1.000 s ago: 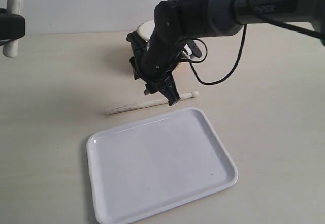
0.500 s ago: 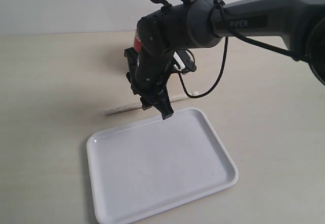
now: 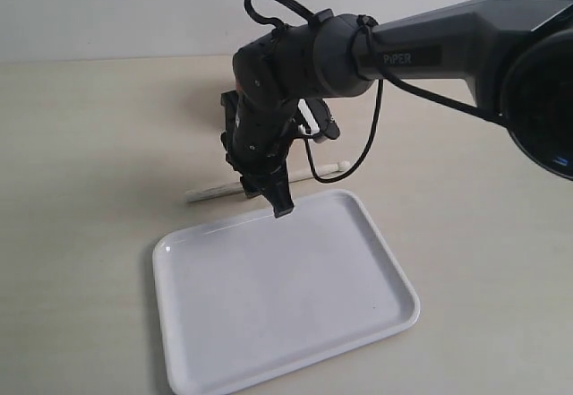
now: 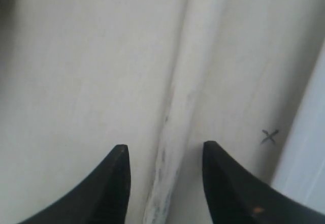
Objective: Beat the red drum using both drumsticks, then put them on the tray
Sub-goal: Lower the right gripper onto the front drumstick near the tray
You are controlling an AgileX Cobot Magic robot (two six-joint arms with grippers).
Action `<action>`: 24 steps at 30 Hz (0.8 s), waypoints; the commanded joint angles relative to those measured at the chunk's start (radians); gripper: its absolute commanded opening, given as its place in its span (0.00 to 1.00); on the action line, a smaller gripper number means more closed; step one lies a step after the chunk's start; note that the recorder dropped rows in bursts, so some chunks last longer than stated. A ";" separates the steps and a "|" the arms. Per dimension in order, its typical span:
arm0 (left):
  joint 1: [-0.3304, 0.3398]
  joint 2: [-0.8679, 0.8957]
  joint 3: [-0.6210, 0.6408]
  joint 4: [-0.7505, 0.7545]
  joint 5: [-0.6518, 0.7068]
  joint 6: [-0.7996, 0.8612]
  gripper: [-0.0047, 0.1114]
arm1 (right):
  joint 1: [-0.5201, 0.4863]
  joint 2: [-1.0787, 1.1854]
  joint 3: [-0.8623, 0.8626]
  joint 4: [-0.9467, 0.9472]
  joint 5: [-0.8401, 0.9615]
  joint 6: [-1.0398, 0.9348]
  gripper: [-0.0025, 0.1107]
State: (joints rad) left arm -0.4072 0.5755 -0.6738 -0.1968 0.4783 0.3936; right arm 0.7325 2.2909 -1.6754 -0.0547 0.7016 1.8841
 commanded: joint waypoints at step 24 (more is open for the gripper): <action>-0.001 -0.004 0.000 0.039 -0.003 -0.013 0.04 | 0.000 0.028 -0.007 -0.007 -0.020 -0.015 0.33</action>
State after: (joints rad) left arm -0.4072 0.5755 -0.6738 -0.1617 0.4793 0.3883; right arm 0.7325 2.3119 -1.6794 -0.0547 0.6818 1.8841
